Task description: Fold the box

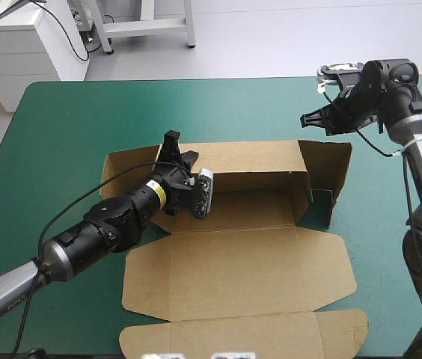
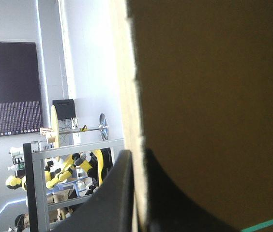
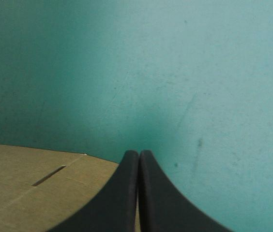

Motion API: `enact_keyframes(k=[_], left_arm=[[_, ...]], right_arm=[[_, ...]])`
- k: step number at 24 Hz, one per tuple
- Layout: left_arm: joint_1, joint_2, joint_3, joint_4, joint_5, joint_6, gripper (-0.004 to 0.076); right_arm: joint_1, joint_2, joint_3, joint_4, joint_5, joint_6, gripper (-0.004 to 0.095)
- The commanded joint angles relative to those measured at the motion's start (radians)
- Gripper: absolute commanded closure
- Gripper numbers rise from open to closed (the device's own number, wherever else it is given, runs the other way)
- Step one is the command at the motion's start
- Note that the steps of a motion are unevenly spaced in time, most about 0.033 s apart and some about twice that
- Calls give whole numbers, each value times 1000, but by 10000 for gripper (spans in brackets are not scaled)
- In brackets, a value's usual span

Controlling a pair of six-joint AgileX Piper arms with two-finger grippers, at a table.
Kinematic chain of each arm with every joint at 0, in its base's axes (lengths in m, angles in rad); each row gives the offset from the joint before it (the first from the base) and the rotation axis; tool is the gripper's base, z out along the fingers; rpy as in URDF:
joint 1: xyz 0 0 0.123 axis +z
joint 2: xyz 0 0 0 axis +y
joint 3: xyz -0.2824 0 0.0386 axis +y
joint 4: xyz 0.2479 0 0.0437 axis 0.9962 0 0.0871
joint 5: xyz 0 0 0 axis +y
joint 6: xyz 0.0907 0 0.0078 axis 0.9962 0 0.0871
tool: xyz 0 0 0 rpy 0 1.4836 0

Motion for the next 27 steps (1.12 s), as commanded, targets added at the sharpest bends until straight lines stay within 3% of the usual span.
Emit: enact_keyframes(k=[1, 20, 27], left_arm=[[-3, -25, -14, 4, 1, -15, 731], [-3, -25, -14, 91, 54, -139, 731], [-3, -23, -16, 87, 62, -172, 731]], right_arm=[[-7, -50, -32, 40, 2, -27, 928], [-7, -50, -20, 65, 6, -26, 929], [-9, -168, 217, 80, 4, -90, 929]])
